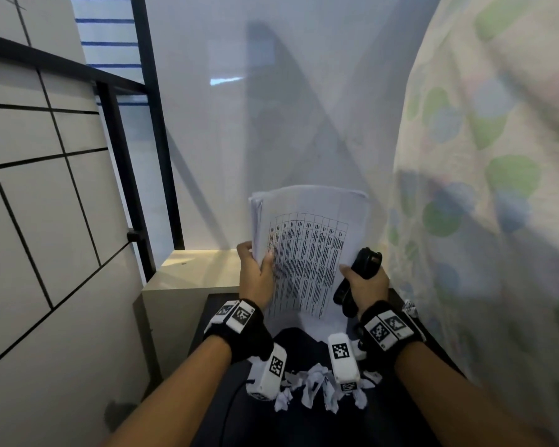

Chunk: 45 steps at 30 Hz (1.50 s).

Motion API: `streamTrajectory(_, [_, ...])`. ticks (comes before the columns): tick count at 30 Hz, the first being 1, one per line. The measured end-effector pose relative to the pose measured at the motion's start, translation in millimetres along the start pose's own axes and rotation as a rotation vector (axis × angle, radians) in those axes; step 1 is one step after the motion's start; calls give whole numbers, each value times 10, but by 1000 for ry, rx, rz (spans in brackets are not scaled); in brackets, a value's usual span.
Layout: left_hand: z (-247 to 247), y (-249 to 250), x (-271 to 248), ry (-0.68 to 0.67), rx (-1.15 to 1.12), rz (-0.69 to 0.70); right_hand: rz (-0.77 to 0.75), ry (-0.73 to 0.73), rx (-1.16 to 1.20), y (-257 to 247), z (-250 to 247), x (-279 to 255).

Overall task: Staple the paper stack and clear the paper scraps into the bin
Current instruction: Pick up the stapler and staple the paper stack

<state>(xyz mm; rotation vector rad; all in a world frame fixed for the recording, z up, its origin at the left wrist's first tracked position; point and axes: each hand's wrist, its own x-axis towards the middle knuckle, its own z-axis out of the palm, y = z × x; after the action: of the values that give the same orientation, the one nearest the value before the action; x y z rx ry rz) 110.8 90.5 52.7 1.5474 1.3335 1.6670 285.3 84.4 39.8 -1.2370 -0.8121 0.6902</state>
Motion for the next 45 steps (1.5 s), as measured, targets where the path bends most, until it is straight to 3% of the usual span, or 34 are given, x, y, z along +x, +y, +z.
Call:
streamTrajectory(6, [-73, -53, 119, 57, 82, 10, 27, 19, 21, -18, 0, 89])
streamTrajectory(12, [-68, -246, 29, -80, 41, -62, 80, -54, -22, 85, -51, 77])
streamTrajectory(22, [-171, -159, 116, -90, 67, 13, 17, -46, 31, -34, -60, 164])
streamTrajectory(28, [-189, -121, 163, -41, 69, 34, -16, -56, 59, -97, -10, 171])
streamTrajectory(34, [-132, -178, 166, -53, 80, 37, -32, -248, -62, -80, 14, 145])
streamTrajectory(39, [-121, -362, 45, 8, 37, -61, -20, -245, -137, 90, -25, 67])
streamTrajectory(45, [-130, -396, 84, 38, -13, -69, 19, -191, -106, 105, 3, 91])
